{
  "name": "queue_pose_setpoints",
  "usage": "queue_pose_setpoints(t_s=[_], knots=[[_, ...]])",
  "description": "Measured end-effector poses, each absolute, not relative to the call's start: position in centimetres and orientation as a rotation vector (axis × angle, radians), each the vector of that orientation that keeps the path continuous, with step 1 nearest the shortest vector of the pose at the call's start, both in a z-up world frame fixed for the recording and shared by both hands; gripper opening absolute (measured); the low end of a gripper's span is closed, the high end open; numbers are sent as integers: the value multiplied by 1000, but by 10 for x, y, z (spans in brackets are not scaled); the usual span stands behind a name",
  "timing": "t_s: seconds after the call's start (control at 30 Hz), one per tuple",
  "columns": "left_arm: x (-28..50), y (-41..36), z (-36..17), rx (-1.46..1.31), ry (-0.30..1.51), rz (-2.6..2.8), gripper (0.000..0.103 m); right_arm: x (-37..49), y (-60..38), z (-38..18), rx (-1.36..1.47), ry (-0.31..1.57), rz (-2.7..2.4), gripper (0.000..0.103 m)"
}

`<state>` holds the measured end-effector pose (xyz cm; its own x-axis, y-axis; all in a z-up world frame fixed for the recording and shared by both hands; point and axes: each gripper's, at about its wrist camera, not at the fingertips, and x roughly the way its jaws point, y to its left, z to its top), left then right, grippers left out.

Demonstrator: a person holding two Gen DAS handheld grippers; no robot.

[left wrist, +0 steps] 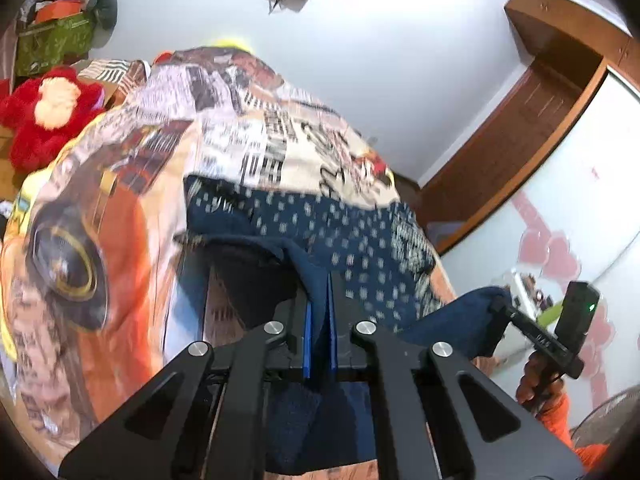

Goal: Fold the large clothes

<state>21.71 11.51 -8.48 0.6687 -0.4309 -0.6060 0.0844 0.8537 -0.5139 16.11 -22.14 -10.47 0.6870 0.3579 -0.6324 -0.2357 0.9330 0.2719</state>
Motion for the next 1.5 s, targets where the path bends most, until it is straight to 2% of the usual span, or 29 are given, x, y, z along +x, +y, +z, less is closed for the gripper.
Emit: queue_pose_setpoints(t_s=[0.2,0.33,0.57,0.77,1.07,1.17,1.23,1.3,1.43,1.5], knots=[[275,139,-82,-517,774,-198,5,224,-231,-100,189,740,305,7],[319,160,-98,-529,785,-92,5,284,-236,-112,205,776,268,7],[383,181,-183,-512,947,77,5,374,-235,-170,213,928,225,7],[406,176,-251,-430,1081,106,6,409,-235,-206,194,1028,260,7],[401,136,-235,-71,1066,86,9,411,-244,-197,187,1081,349,7],[395,133,-223,2,1066,76,16,407,-247,-191,188,1085,352,7],[394,135,-215,32,1051,107,39,404,-248,-186,167,1088,357,7],[389,144,-201,35,1011,139,43,401,-251,-180,165,1092,364,7],[379,156,-177,-14,979,154,44,395,-265,-169,190,1103,372,7],[371,156,-165,-33,960,135,50,391,-272,-160,155,1083,318,7]])
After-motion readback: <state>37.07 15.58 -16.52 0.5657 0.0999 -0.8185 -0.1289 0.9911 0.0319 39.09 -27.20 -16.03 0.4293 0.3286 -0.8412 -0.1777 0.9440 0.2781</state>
